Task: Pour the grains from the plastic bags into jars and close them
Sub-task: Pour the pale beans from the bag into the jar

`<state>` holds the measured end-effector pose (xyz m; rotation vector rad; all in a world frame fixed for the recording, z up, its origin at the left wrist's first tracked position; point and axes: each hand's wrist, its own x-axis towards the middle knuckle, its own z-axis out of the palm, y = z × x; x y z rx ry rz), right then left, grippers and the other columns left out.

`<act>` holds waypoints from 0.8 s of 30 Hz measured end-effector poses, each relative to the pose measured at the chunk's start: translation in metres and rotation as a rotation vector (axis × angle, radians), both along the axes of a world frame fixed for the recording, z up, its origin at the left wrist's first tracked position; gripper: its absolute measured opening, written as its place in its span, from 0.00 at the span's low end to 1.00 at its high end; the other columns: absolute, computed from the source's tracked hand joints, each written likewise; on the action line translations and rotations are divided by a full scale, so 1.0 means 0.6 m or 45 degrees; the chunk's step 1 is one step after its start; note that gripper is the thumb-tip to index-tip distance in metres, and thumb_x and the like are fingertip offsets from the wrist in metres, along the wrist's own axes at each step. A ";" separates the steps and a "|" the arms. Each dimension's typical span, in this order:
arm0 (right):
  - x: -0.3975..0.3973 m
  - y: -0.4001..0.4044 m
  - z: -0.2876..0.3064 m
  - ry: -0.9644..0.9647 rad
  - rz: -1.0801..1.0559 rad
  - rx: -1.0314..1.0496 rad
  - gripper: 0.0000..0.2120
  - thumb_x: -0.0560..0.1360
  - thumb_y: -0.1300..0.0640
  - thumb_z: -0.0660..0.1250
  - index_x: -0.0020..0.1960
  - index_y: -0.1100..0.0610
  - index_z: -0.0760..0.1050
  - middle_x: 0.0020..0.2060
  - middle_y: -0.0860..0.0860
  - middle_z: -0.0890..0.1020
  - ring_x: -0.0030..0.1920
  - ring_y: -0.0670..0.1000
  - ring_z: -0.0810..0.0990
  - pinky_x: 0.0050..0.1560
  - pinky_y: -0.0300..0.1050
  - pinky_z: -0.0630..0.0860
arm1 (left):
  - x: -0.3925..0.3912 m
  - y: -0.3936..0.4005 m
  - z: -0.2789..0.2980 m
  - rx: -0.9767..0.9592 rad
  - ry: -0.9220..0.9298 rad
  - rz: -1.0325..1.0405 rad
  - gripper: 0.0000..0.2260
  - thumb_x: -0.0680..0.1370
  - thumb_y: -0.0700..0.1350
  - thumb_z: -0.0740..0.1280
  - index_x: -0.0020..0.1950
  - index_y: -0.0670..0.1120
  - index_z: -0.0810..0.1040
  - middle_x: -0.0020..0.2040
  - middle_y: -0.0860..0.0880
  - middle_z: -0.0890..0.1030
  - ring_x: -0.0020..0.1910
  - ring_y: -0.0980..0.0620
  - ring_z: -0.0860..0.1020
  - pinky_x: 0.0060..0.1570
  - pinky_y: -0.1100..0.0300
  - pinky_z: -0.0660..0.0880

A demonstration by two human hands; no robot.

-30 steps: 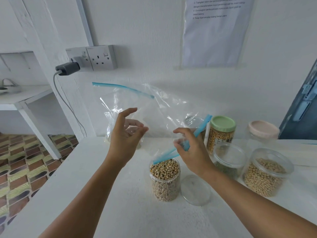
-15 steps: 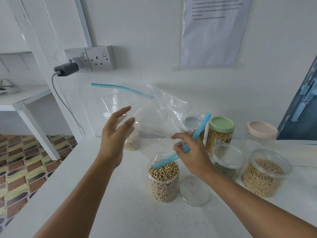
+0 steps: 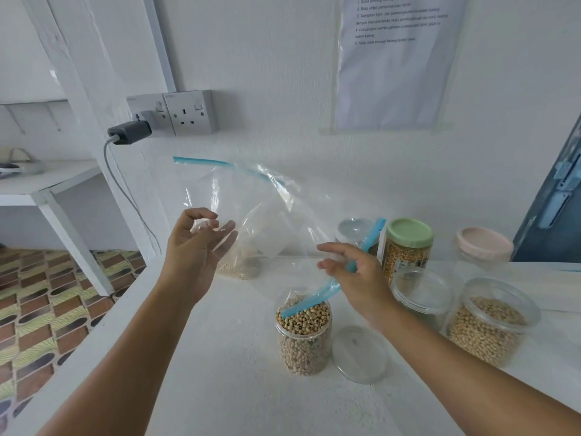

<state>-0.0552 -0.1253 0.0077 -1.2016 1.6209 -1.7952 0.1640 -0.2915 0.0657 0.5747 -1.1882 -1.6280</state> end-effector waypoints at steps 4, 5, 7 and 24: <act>0.000 -0.003 0.004 -0.029 -0.033 -0.036 0.12 0.79 0.64 0.71 0.52 0.48 0.86 0.50 0.43 0.87 0.55 0.39 0.83 0.55 0.36 0.77 | 0.025 -0.012 0.006 -0.092 -0.174 0.083 0.20 0.81 0.29 0.64 0.43 0.53 0.85 0.48 0.51 0.77 0.57 0.47 0.80 0.73 0.44 0.72; -0.002 -0.003 0.003 -0.036 -0.044 -0.049 0.12 0.79 0.65 0.71 0.51 0.49 0.87 0.50 0.42 0.87 0.56 0.41 0.83 0.55 0.40 0.78 | 0.033 -0.017 0.014 -0.151 -0.232 0.112 0.21 0.81 0.30 0.64 0.43 0.54 0.87 0.48 0.53 0.79 0.56 0.51 0.78 0.74 0.45 0.70; -0.005 -0.003 -0.001 -0.028 -0.056 -0.067 0.13 0.79 0.65 0.72 0.47 0.48 0.87 0.49 0.42 0.87 0.55 0.43 0.83 0.58 0.46 0.79 | 0.043 -0.021 0.037 -0.321 -0.361 0.178 0.21 0.79 0.33 0.64 0.44 0.58 0.88 0.52 0.58 0.80 0.60 0.56 0.75 0.74 0.48 0.64; -0.010 0.004 -0.006 0.007 0.023 -0.073 0.26 0.75 0.76 0.65 0.35 0.48 0.84 0.42 0.49 0.86 0.48 0.46 0.82 0.49 0.38 0.75 | -0.005 -0.106 0.123 -0.112 -1.383 -0.341 0.27 0.58 0.62 0.81 0.50 0.48 0.90 0.59 0.41 0.77 0.46 0.49 0.80 0.46 0.61 0.78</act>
